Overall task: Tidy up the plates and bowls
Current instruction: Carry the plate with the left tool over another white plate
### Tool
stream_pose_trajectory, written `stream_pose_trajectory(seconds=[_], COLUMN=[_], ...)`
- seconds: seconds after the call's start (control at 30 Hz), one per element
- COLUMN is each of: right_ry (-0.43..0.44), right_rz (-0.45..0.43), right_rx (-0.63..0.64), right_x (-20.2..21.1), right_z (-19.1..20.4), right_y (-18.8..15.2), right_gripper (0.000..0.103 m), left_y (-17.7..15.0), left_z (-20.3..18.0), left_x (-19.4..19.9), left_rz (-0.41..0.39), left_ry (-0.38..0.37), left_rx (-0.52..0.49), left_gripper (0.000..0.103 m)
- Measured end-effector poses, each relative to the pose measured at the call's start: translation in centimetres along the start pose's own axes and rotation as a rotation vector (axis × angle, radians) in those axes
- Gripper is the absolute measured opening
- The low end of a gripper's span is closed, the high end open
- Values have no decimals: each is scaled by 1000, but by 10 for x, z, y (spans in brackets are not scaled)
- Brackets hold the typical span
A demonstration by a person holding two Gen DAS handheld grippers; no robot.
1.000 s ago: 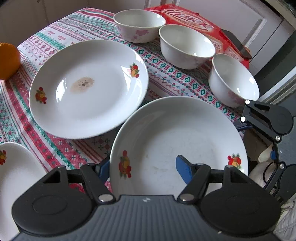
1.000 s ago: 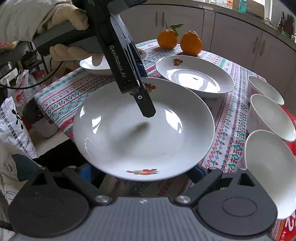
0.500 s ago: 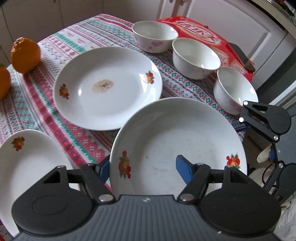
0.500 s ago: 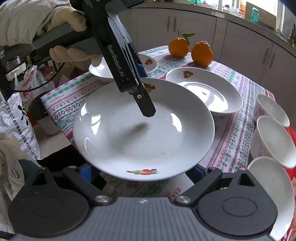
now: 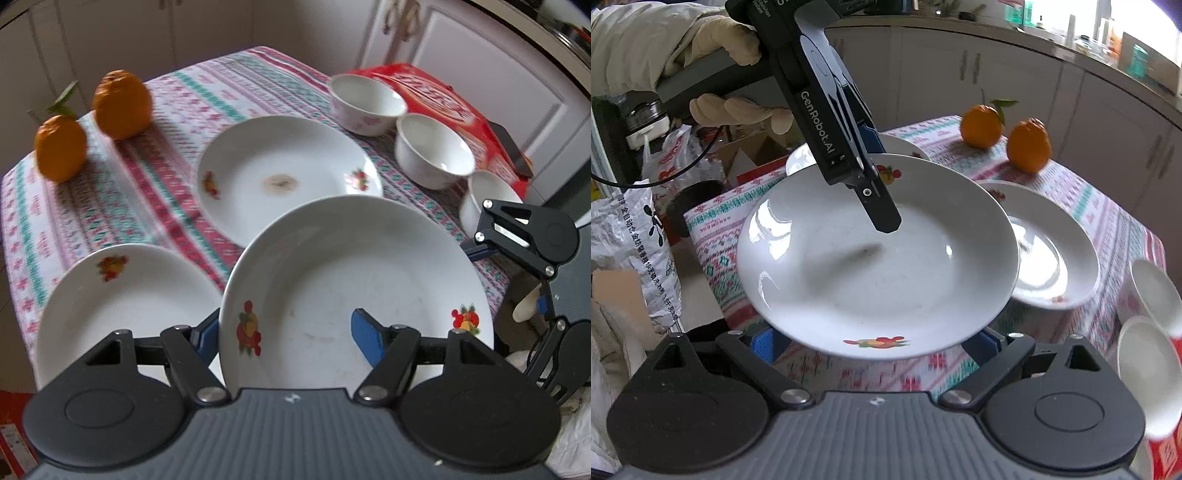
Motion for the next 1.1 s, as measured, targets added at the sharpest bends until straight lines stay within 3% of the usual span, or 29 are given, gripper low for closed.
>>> stream_pose_trajectory(seconds=[0.53, 0.8, 1.1], right_ry=[108, 130, 124], right_rz=[1, 39, 67], right_rx=[89, 86, 65], right_x=[-67, -96, -105], right_z=[6, 4, 8], right_y=[68, 81, 86], right_gripper=[99, 99, 99], left_y=[-19, -27, -31], left_z=[95, 128, 140], left_x=[20, 8, -2], left_rz=[-45, -55, -55], left_ry=[81, 70, 53], left_rx=[133, 179, 198], left_gripper=[71, 71, 71])
Point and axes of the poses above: each gripper's, at about its wrist camera, not at the fingertips, and x roughly against the way its jaws point, z to its left, y to its top, the point moved 9 cm from there along -x, roughly the way its jaws point, and after that the axes turned 2 degrees about -z, right-handed, at the moved point
